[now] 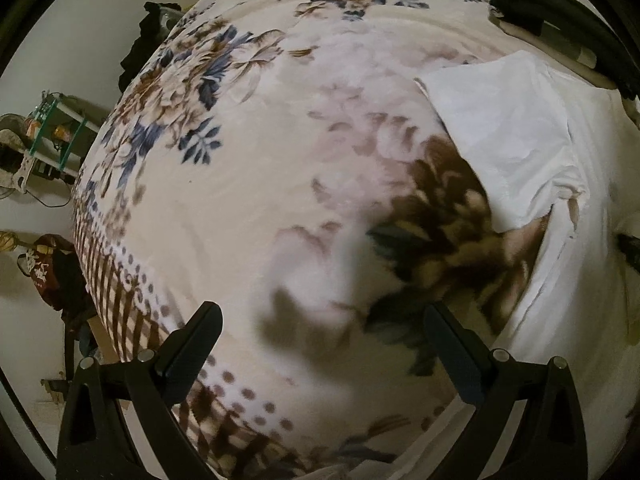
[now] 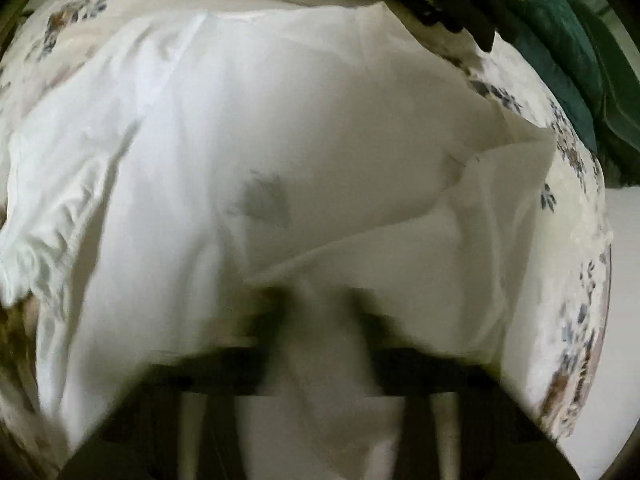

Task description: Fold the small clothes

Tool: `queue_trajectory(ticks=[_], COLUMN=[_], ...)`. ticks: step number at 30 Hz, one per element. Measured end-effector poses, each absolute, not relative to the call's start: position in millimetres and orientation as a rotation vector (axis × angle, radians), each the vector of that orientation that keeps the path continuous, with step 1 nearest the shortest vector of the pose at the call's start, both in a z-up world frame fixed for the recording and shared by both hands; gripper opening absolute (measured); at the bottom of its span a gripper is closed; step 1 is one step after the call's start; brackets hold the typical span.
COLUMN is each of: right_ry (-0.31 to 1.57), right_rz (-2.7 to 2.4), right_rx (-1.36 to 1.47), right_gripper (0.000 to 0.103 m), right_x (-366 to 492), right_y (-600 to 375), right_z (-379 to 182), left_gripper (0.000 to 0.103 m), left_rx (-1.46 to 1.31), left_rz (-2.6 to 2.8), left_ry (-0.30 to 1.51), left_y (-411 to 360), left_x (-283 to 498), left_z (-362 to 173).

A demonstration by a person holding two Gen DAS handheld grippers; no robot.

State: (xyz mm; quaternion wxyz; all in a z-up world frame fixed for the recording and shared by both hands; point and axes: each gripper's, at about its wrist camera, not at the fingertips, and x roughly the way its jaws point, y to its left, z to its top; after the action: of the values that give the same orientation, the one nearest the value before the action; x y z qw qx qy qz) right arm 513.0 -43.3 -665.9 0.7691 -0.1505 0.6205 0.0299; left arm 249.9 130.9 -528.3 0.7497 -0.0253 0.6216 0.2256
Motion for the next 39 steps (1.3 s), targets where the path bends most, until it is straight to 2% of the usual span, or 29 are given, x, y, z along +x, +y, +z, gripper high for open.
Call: queue_trajectory(ticks=[5, 8, 9, 13, 15, 18, 25, 28, 29, 30, 31, 32, 35, 39], right_ry=[1.245, 1.329, 1.381, 1.388, 1.428, 1.689, 1.587, 1.539, 1.532, 1.525, 1.522, 1.518, 1.517, 1.496], right_rz=[-0.032, 0.028, 0.07, 0.152, 0.163, 0.264, 0.143, 0.047, 0.028, -0.006, -0.022, -0.036, -0.055, -0.078], right_rx=[-0.229, -0.142, -0.091, 0.17, 0.22, 0.312, 0.626, 0.755, 0.782, 0.802, 0.806, 0.809, 0.807, 0.812], right_gripper=[0.003, 0.008, 0.019, 0.039, 0.062, 0.063, 0.063, 0.063, 0.063, 0.063, 0.063, 0.063, 0.063, 0.063], right_x=[535, 555, 555, 532, 511, 476, 405, 389, 386, 380, 380, 377, 374, 377], right_y=[-5, 10, 4, -50, -78, -111, -202, -238, -245, -253, -260, -264, -271, -266], right_z=[-644, -645, -646, -622, -627, -674, -667, -663, -664, -664, -661, -662, -661, -656], left_gripper=[0.103, 0.103, 0.103, 0.103, 0.103, 0.103, 0.1, 0.087, 0.063, 0.026, 0.011, 0.001, 0.002, 0.002], left_rx=[-0.026, -0.016, -0.021, -0.041, -0.079, -0.221, -0.932, -1.038, -1.042, -1.018, -0.976, -0.948, -0.787, -0.495], left_rz=[0.497, 0.494, 0.49, 0.47, 0.449, 0.382, 0.115, 0.194, 0.227, 0.257, 0.272, 0.271, 0.236, 0.083], left_ry=[1.35, 1.357, 1.356, 1.341, 1.335, 1.338, 1.309, 1.263, 1.232, 1.2, 1.186, 1.173, 1.097, 1.018], left_y=[135, 135, 134, 131, 131, 134, 147, 152, 153, 155, 154, 154, 139, 80], left_x=[248, 249, 249, 254, 260, 274, 315, 330, 332, 336, 342, 347, 362, 381], left_z=[-528, -529, -528, -524, -523, -527, -578, -595, -593, -585, -577, -570, -537, -489])
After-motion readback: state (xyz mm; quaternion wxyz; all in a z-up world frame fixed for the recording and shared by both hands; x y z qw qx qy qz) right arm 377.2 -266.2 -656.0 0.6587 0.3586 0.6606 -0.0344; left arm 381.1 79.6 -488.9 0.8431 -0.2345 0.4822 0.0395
